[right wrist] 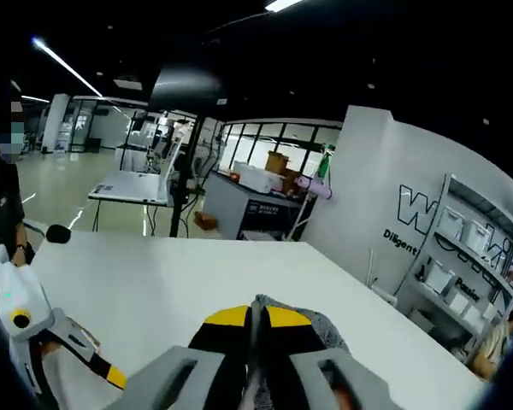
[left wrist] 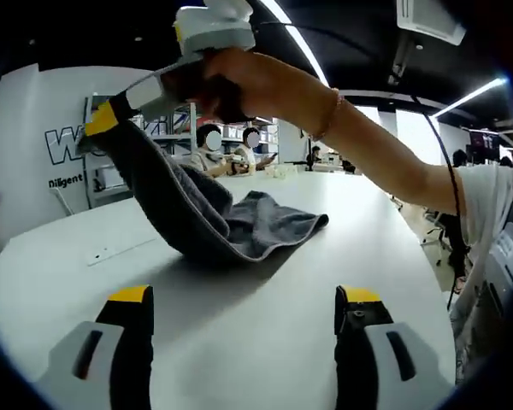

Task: Fold the towel on the table until its edges align and the towel forms a compact rectangular stack.

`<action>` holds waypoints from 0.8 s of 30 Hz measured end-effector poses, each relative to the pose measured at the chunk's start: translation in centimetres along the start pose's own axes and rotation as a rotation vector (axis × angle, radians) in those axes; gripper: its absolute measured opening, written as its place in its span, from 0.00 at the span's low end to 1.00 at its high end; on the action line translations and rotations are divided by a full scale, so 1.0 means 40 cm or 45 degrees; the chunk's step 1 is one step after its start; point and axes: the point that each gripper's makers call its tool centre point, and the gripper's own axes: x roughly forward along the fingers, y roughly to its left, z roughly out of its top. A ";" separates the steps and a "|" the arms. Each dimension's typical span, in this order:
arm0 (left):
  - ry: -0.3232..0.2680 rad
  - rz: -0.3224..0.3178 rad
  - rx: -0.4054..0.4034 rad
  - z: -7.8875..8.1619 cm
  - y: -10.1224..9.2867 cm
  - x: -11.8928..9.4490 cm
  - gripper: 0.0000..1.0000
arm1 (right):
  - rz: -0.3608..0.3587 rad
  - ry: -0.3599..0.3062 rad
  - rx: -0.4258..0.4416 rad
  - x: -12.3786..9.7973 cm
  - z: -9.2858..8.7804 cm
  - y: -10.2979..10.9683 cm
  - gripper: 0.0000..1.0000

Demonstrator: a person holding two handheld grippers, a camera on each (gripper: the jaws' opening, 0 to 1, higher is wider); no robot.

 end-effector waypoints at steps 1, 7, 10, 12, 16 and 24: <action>0.005 -0.004 0.003 -0.002 -0.003 0.001 0.92 | 0.025 -0.010 0.011 0.006 0.006 0.017 0.05; 0.010 -0.024 0.005 -0.003 -0.013 0.003 0.92 | 0.124 -0.018 -0.007 0.046 0.022 0.101 0.05; 0.013 -0.034 0.006 -0.003 -0.017 0.004 0.92 | 0.209 -0.023 0.027 0.067 0.020 0.153 0.05; 0.017 -0.040 0.005 -0.004 -0.019 0.005 0.92 | 0.261 0.000 0.011 0.087 0.003 0.193 0.05; 0.021 -0.055 -0.006 -0.005 -0.024 0.006 0.91 | 0.351 0.071 -0.043 0.126 -0.052 0.256 0.06; 0.017 -0.088 -0.009 0.000 -0.041 0.007 0.91 | 0.569 0.203 0.032 0.179 -0.159 0.365 0.06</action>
